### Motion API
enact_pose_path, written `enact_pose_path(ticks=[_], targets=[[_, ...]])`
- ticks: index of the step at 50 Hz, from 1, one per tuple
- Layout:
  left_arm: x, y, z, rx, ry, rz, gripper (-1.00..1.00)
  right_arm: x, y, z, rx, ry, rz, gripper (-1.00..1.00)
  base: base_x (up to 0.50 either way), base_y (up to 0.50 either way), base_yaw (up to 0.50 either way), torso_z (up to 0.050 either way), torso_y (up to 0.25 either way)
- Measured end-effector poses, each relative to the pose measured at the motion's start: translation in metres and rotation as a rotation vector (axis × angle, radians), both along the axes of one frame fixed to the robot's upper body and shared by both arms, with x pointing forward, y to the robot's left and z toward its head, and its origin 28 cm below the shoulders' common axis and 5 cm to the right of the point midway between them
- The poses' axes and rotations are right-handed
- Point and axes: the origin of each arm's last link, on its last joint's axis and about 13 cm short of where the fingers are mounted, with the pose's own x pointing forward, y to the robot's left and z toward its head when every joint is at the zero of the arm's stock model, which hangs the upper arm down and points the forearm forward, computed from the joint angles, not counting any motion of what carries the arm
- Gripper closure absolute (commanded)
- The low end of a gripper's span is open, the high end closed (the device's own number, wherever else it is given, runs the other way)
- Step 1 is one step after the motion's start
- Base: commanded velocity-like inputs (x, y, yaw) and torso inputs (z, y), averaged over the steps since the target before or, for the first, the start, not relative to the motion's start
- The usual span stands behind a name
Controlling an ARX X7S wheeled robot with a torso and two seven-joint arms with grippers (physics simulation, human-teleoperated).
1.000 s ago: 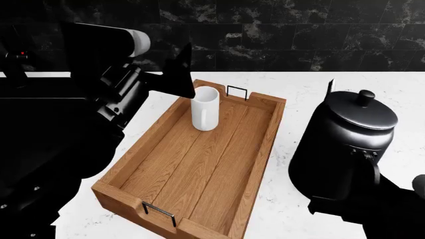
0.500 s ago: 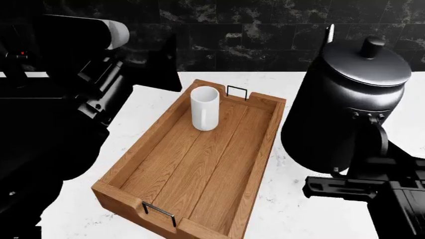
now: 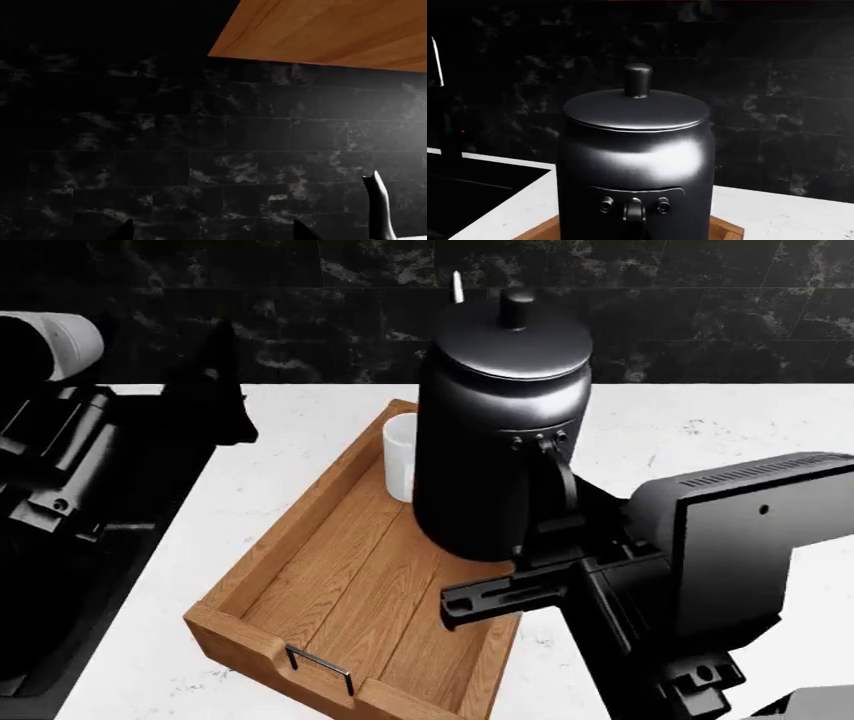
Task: Pick the kettle from the counter and place it on the tray. Then pick the mug from the cabinet and place it on the tray. Then close the cabinet doors.
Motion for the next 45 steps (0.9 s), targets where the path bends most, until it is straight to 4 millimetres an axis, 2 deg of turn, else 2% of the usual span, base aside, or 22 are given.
enact_pose_path(ticks=[18,45], targets=[[-0.006,0.012,-0.004,-0.015,0.007,0.041,-1.0,0.004,0.026,-0.008,-0.003,0.032,0.153,1.0,0.0,0.0,0.0,0.0,0.0],[-0.005,0.018,-0.011,-0.026,0.022,0.062,-1.0,0.006,0.037,-0.034,-0.002,0.123,0.222,1.0,0.0,0.0,0.0,0.0,0.0]])
